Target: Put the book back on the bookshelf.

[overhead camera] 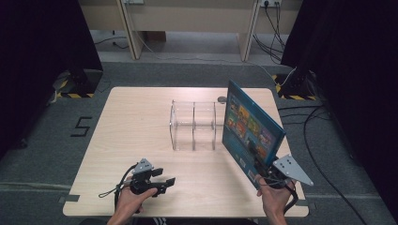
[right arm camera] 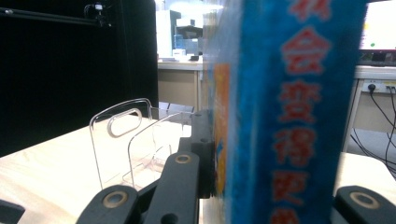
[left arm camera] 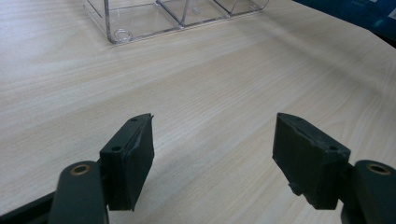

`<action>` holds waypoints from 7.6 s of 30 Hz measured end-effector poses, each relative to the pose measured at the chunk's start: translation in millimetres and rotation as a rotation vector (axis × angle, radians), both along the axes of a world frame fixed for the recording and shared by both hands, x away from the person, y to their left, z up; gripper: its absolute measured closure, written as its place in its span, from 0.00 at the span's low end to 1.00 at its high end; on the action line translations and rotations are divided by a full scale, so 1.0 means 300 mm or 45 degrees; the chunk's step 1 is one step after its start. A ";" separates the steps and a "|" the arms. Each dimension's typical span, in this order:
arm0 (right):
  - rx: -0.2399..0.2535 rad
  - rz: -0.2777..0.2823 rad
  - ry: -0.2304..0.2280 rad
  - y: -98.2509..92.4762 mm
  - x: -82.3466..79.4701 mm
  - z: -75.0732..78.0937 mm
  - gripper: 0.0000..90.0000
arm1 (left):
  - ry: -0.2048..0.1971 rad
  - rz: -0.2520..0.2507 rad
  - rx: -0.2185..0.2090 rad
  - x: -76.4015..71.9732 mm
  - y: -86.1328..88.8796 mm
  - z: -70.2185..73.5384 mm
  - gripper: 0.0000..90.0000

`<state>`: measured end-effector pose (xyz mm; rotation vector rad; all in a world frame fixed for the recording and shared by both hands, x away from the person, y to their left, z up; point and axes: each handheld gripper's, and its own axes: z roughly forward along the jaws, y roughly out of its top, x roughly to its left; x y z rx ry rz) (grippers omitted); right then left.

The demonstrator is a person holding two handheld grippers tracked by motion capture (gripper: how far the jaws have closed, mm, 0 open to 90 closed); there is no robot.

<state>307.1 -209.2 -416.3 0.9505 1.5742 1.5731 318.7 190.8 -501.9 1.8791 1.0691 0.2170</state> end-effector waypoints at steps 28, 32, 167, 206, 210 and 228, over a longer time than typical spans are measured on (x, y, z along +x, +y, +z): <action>0.033 -0.108 -0.010 0.100 0.168 0.014 0.92 | 0.032 -0.044 0.009 0.000 -0.010 -0.010 0.30; 0.024 -0.120 -0.018 0.112 0.189 0.013 0.92 | 0.037 -0.052 0.023 0.002 -0.013 -0.013 0.29; 0.228 0.003 0.385 0.015 0.077 -0.158 0.69 | 0.109 -0.216 0.078 -0.017 -0.059 -0.026 0.27; 0.151 -0.035 0.304 -0.062 -0.003 -0.153 0.40 | 0.098 -0.205 0.103 -0.014 -0.053 -0.029 0.27; 0.134 -0.033 0.304 -0.074 -0.010 -0.157 0.38 | 0.099 -0.205 0.102 -0.014 -0.052 -0.028 0.27; 0.079 -0.010 0.306 -0.098 -0.043 -0.160 0.37 | 0.086 -0.202 0.190 -0.018 -0.055 -0.036 0.25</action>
